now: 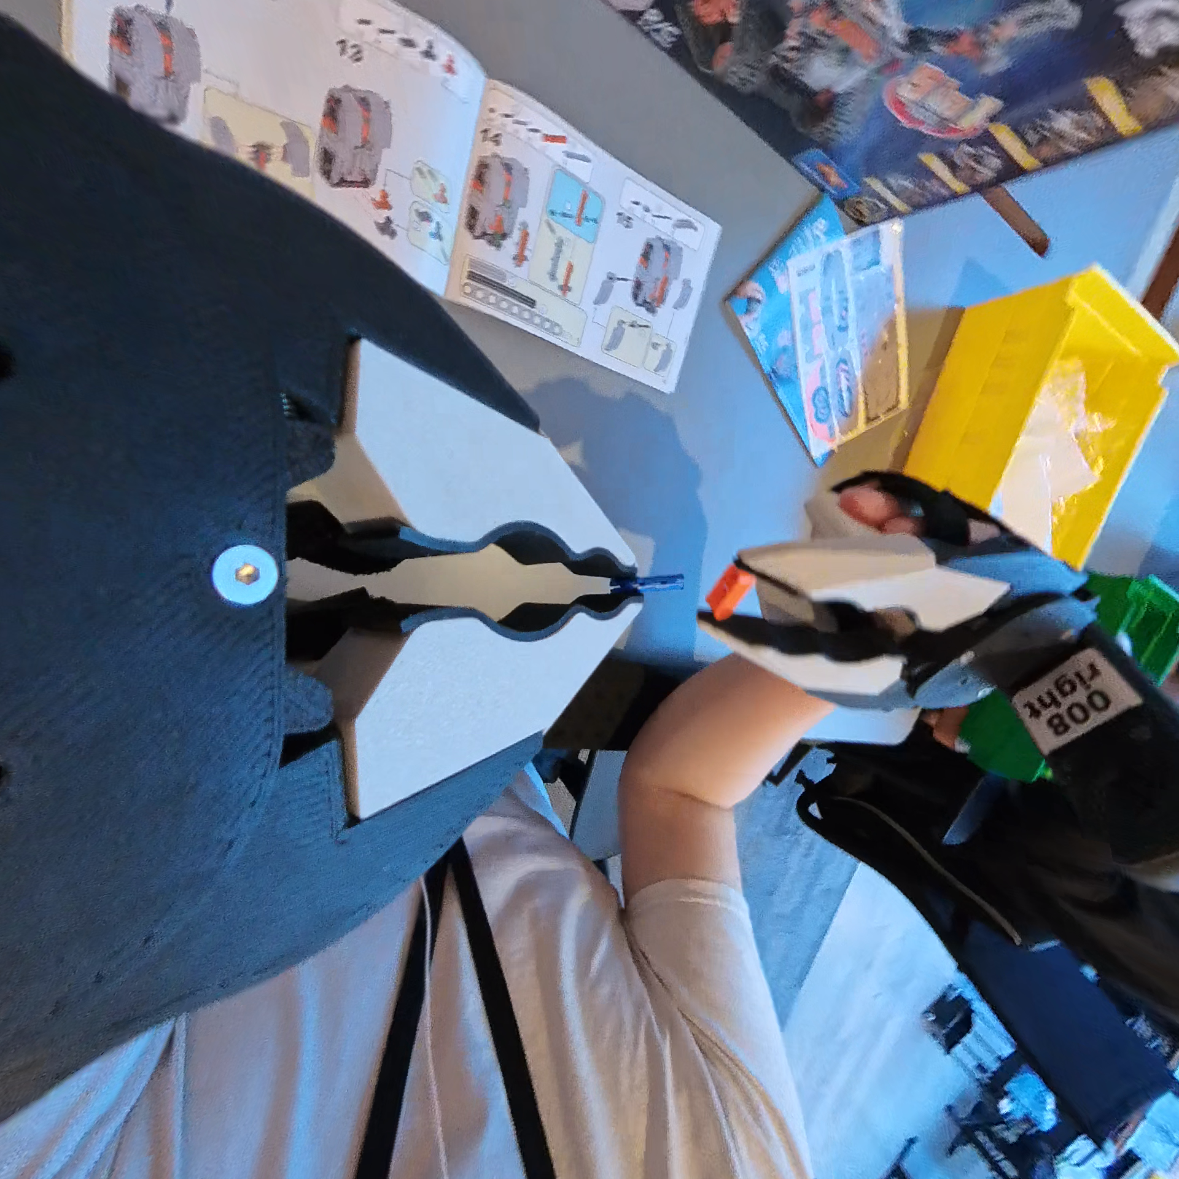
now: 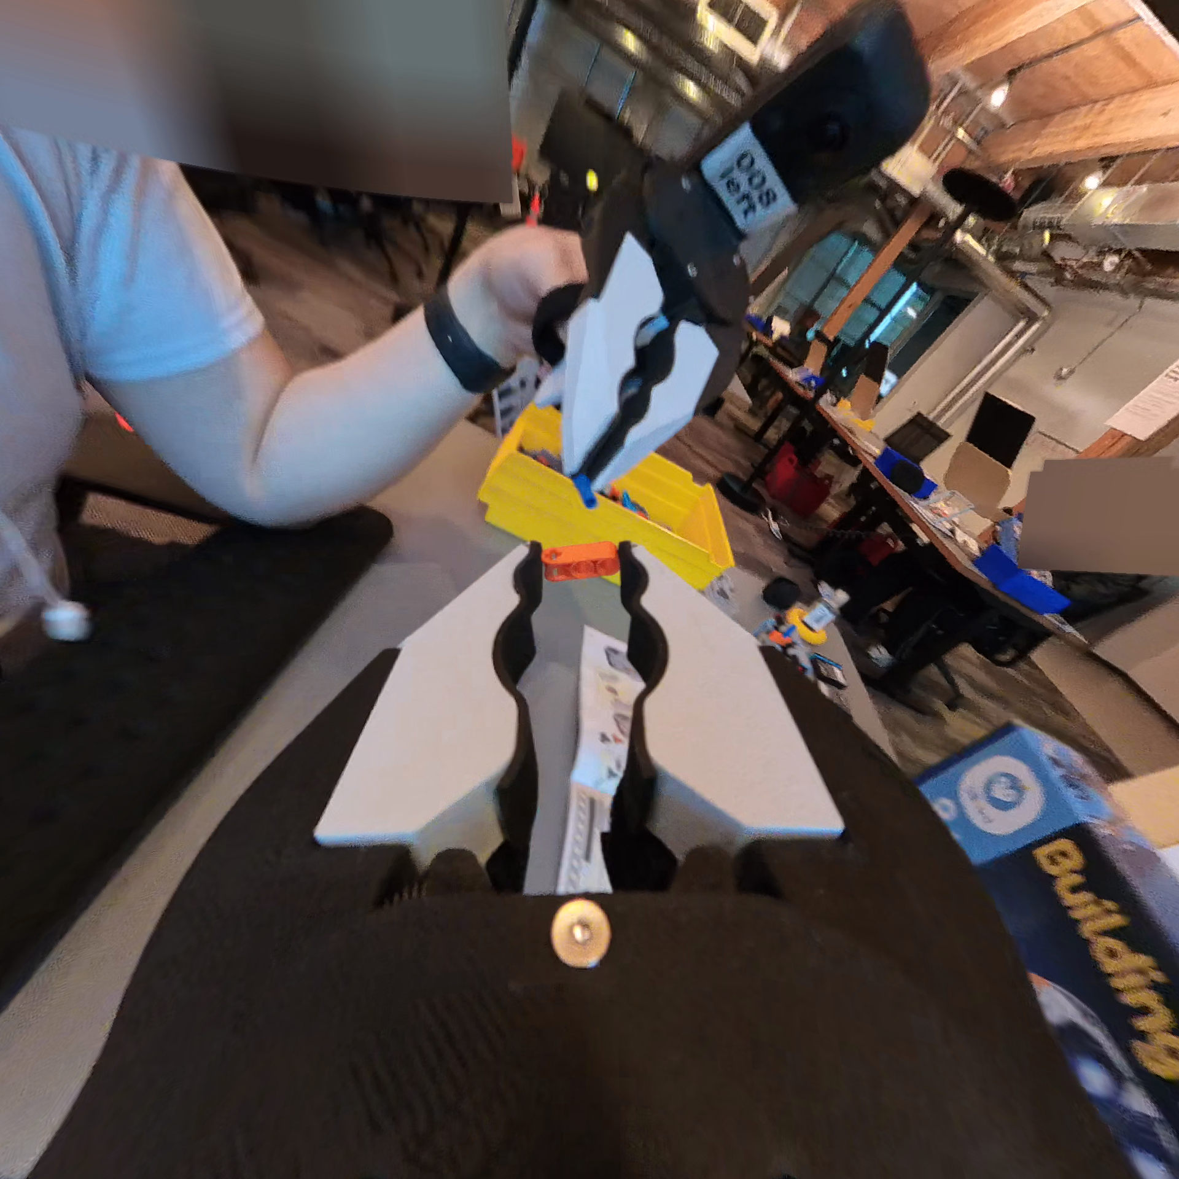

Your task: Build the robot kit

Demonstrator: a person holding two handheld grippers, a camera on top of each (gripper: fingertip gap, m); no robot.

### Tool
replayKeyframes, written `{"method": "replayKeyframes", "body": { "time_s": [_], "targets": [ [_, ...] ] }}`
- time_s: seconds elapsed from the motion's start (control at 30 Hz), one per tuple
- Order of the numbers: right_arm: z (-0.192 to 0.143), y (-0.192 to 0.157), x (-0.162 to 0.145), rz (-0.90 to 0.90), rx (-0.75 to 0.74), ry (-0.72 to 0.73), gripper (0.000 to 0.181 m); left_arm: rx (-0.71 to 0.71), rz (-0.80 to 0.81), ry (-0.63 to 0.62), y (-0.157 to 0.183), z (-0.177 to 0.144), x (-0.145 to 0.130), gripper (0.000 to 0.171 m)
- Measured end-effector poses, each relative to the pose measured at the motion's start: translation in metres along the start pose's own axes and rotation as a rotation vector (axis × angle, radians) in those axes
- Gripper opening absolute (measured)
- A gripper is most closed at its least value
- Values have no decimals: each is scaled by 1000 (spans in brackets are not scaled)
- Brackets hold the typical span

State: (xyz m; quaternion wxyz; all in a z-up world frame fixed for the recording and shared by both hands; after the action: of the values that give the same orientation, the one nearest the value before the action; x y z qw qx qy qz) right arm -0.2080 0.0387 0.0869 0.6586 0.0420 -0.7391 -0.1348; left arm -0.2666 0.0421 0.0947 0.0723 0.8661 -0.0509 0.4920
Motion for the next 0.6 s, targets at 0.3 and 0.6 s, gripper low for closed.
{"method": "replayKeyframes", "body": {
  "time_s": [0.3,0.6],
  "targets": [
    [-2,-4,28,-50,42,6,24,5,37,33,11,0,13,3],
    [-5,1,28,-20,68,103,23,-58,13,73,1,3,17,3]
  ]
}}
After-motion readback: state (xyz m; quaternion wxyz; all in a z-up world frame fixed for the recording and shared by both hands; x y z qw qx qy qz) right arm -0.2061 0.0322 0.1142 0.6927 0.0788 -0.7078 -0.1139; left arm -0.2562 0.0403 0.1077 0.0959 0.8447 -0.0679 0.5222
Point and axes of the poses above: each gripper's, where its closed fingertips meet, z out along the fingers, x out of its top, y = z × x across the jaws, the point moved 2 cm from there along -z, back along the fingers, and after that the axes turned 14 degrees about z, right-handed, at the moved point
